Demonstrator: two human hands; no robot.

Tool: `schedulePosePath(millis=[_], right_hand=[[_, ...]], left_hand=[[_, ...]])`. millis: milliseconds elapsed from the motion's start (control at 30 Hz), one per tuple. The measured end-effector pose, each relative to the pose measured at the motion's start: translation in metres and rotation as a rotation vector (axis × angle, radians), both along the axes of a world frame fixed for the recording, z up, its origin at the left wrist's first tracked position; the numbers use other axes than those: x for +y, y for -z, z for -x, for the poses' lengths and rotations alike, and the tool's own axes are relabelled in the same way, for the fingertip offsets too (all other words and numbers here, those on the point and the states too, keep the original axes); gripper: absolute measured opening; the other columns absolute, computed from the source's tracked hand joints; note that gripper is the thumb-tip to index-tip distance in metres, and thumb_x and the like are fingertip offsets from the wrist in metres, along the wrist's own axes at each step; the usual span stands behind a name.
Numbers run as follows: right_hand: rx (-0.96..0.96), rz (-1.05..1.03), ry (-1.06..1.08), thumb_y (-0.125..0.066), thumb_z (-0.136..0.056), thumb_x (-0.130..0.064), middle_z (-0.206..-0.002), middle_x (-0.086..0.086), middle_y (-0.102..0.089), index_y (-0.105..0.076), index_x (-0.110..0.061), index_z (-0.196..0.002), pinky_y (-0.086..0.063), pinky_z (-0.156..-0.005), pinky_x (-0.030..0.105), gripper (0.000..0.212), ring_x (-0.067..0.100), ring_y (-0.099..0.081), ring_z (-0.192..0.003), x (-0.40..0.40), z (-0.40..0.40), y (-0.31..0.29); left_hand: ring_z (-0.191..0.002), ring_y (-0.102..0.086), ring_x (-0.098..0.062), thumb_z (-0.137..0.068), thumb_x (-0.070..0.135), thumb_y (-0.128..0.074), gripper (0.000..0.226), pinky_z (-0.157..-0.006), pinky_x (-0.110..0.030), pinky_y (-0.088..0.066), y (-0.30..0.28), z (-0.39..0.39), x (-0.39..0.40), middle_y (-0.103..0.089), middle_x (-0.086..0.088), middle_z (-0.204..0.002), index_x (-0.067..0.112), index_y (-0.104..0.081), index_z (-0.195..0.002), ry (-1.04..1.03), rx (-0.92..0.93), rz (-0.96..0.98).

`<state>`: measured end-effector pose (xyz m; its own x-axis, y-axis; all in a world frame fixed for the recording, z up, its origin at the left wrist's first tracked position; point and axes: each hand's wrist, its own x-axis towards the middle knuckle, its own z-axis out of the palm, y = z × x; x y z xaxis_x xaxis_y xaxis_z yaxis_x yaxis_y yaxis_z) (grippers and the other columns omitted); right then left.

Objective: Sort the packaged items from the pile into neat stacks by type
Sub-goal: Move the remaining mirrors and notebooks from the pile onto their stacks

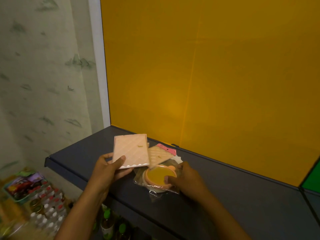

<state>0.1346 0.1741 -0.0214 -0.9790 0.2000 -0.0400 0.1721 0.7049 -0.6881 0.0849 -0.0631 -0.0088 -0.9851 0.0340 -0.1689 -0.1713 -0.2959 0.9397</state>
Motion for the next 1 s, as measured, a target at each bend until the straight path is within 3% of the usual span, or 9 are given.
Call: schedulePosePath(millis=[100,200,300,400,600,833,1000], right_hand=[[-0.053,0.256,0.064,-0.078,-0.077,-0.033,-0.108,-0.003,-0.054,-0.043,-0.023,-0.116,-0.056,-0.079,0.032,0.054,0.018,-0.061,-0.097,0.008,0.007,0.005],[-0.111,0.478,0.134,-0.077,-0.079,-0.027,-0.106,0.007,-0.064,-0.045,-0.02,-0.117,-0.053,-0.057,0.026,0.05,0.021,-0.068,-0.083,0.017,0.01,0.006],[-0.112,0.629,0.198,-0.076,-0.08,-0.02,-0.104,0.011,-0.066,-0.055,-0.011,-0.113,-0.053,-0.054,0.023,0.04,0.021,-0.069,-0.083,0.029,0.01,0.001],[-0.119,0.648,0.221,-0.07,-0.085,-0.017,-0.093,0.011,-0.07,-0.063,-0.008,-0.102,-0.052,-0.053,0.021,0.02,0.017,-0.069,-0.076,0.041,0.004,-0.009],[-0.016,0.661,0.261,-0.064,-0.089,-0.014,-0.079,0.004,-0.07,-0.065,-0.011,-0.087,-0.05,-0.05,0.016,0.003,0.01,-0.068,-0.065,0.07,-0.019,-0.018],[0.185,0.627,0.341,-0.065,-0.089,-0.014,-0.102,0.007,-0.071,-0.067,-0.014,-0.106,-0.052,-0.061,0.022,0.017,0.018,-0.069,-0.086,0.119,-0.066,-0.029],[0.297,0.619,0.435,-0.068,-0.086,-0.013,-0.104,0.009,-0.068,-0.061,-0.025,-0.111,-0.058,-0.081,0.043,0.029,0.026,-0.068,-0.091,0.158,-0.122,-0.035]], left_hand=[[-0.103,-0.062,-0.032,-0.085,0.011,-0.064,0.048,-0.068,-0.035,-0.061,0.002,0.006,0.0,-0.053,-0.015,-0.124,0.014,-0.043,-0.128,-0.014,-0.003,0.033],[-0.104,-0.061,-0.032,-0.085,0.012,-0.065,0.049,-0.064,-0.033,-0.061,0.004,0.01,0.001,-0.053,-0.015,-0.124,0.014,-0.043,-0.128,-0.02,-0.004,0.036],[-0.105,-0.061,-0.032,-0.085,0.013,-0.064,0.044,-0.067,-0.035,-0.061,0.004,0.014,0.003,-0.053,-0.014,-0.124,0.016,-0.045,-0.125,-0.012,-0.007,0.031],[-0.103,-0.061,-0.033,-0.087,0.012,-0.062,0.04,-0.064,-0.035,-0.06,0.001,0.017,0.009,-0.052,-0.012,-0.122,0.019,-0.045,-0.122,0.006,-0.025,-0.018],[-0.097,-0.063,-0.029,-0.091,0.011,-0.057,0.039,-0.058,-0.031,-0.061,-0.006,0.014,0.031,-0.053,-0.013,-0.118,0.016,-0.043,-0.127,0.049,-0.022,-0.081],[-0.098,-0.063,-0.032,-0.092,0.006,-0.054,0.036,-0.059,-0.038,-0.06,-0.019,-0.014,0.076,-0.054,-0.016,-0.121,0.015,-0.043,-0.125,0.109,-0.019,-0.153],[-0.098,-0.062,-0.034,-0.092,-0.001,-0.048,0.036,-0.058,-0.039,-0.061,-0.025,-0.049,0.118,-0.055,-0.017,-0.119,0.009,-0.045,-0.126,0.166,0.009,-0.181]])
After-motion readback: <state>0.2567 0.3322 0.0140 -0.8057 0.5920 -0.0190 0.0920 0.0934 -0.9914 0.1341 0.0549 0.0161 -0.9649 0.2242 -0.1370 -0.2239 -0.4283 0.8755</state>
